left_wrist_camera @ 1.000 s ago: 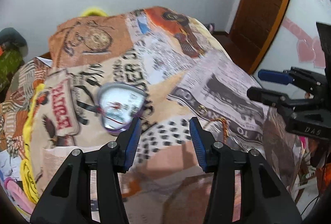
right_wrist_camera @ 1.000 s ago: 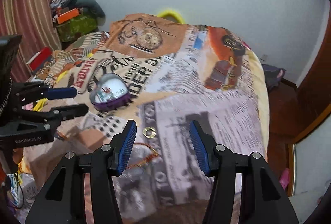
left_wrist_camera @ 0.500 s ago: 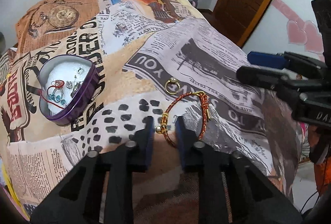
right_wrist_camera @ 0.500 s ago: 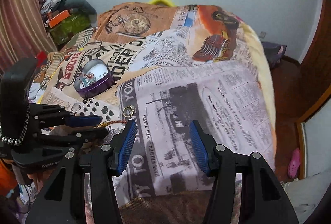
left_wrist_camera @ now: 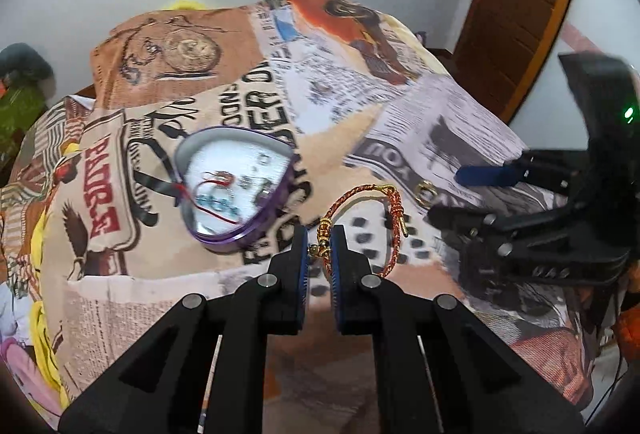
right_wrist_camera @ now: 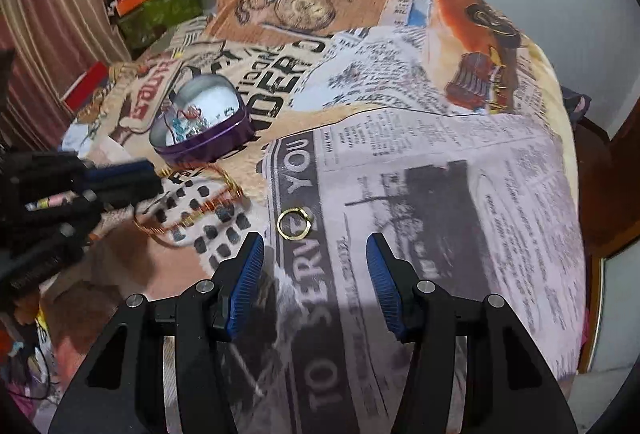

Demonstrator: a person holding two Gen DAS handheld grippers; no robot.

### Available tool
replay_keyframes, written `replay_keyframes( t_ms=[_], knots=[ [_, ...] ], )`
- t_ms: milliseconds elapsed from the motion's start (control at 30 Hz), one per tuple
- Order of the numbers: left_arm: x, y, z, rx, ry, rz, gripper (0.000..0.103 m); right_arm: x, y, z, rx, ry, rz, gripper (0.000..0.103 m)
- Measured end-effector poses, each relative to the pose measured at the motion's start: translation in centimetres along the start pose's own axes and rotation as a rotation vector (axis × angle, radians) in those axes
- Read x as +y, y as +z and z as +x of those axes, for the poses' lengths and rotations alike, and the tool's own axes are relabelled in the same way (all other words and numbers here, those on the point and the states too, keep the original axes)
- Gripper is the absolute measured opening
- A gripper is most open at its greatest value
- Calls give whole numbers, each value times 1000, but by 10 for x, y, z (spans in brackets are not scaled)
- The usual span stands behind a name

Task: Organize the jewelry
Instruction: 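Grasp the beaded bracelet with the left tool while the right tool grasps the gold ring, then carry bracelet and ring over the heart tin and open both tools to drop them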

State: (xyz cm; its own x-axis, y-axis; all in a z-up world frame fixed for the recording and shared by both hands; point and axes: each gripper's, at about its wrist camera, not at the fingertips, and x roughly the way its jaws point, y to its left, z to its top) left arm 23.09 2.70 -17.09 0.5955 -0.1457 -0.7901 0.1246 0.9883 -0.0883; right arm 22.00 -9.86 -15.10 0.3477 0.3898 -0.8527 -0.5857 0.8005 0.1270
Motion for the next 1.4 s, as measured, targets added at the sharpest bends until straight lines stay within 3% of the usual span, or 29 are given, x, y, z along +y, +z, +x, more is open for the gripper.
replay_keyframes(
  t_ms=[167,233,300,533,700,1067,1400],
  knots=[
    [9,5,0,-18,3,-16,9,-2,-2,7,-24,31,19,49],
    [9,6,0,-23,0,-18,9,-1,-4,7,-30,23,8,42],
    [9,6,1,-29,-10,-20,9,1,-3,5,-32,16,6,21],
    [6,6,-7,-50,-23,-34,9,4,0,3,-37,-3,4,20],
    [8,13,-20,-88,-20,-37,9,0,4,1,-31,39,40,20],
    [24,29,-43,-166,-5,-53,9,12,37,-27,-140,36,32,20],
    [52,43,-44,-201,22,-87,9,27,65,-25,-193,72,17,20]
  ],
)
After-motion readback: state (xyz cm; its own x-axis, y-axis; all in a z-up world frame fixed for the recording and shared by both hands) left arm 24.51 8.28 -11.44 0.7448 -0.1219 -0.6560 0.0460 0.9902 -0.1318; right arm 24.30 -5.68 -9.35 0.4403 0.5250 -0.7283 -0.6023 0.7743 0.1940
